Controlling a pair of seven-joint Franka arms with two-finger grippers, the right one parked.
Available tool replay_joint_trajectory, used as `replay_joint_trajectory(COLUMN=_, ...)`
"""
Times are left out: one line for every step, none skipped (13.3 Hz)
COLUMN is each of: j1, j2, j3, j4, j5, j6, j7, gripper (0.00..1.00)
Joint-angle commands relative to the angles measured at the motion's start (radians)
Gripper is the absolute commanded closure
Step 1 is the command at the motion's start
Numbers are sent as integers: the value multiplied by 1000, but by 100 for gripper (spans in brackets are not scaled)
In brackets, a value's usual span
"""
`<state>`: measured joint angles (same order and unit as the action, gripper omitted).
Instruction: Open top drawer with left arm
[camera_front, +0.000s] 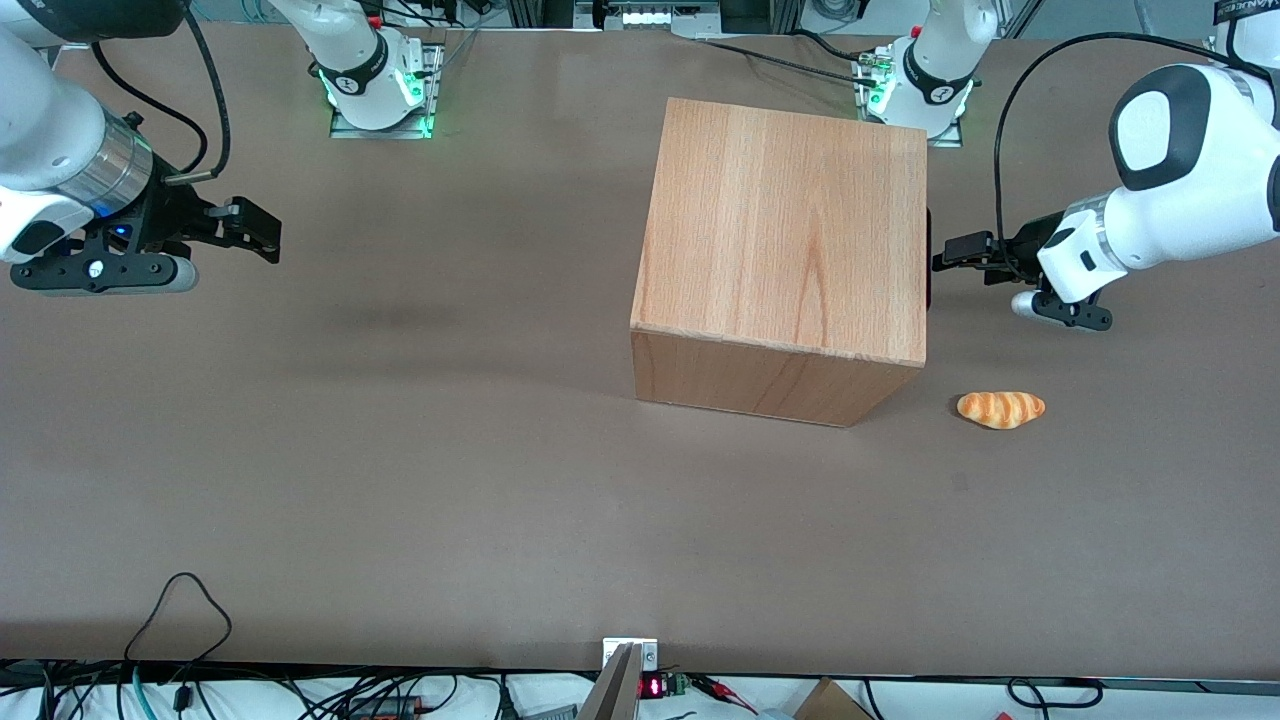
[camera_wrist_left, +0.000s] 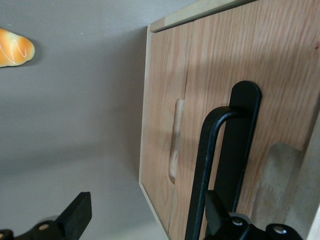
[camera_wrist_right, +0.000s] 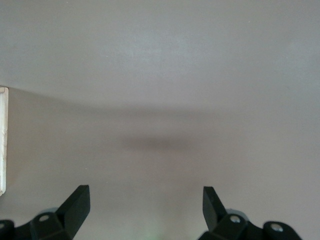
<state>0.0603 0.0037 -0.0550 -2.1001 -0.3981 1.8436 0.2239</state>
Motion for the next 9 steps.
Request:
replay_joint_trajectory(j1=6, j2=13, j3=0, j4=-6, j5=-45, j6=11, j7=28, gripper=0)
replay_joint_trajectory(j1=7, j2=13, j3=0, j4=-6, j5=-50, j6=11, j7=28, gripper=0)
replay_joint_trajectory(j1=6, j2=15, j3=0, j4=-6, j5=-57, j6=11, j7=28, gripper=0)
replay_joint_trajectory(j1=6, j2=16, j3=0, j4=-6, j5=-59, j6=11, j7=28, gripper=0)
replay_joint_trajectory(j1=6, j2=21, j3=0, j4=-6, j5=-61, j6=11, j7=28, gripper=0)
replay_joint_trajectory(j1=6, j2=24, j3=0, j4=-6, j5=-64, j6=12, j7=28, gripper=0)
replay_joint_trajectory(j1=6, j2=31, j3=0, j4=-6, j5=-64, j6=16, j7=28, gripper=0)
replay_joint_trajectory(j1=4, j2=35, j3=0, j4=-6, j5=-64, j6=17, j7=29, gripper=0)
replay_joint_trajectory(j1=4, j2=41, j3=0, j4=-6, j5=-64, j6=19, j7=29, gripper=0)
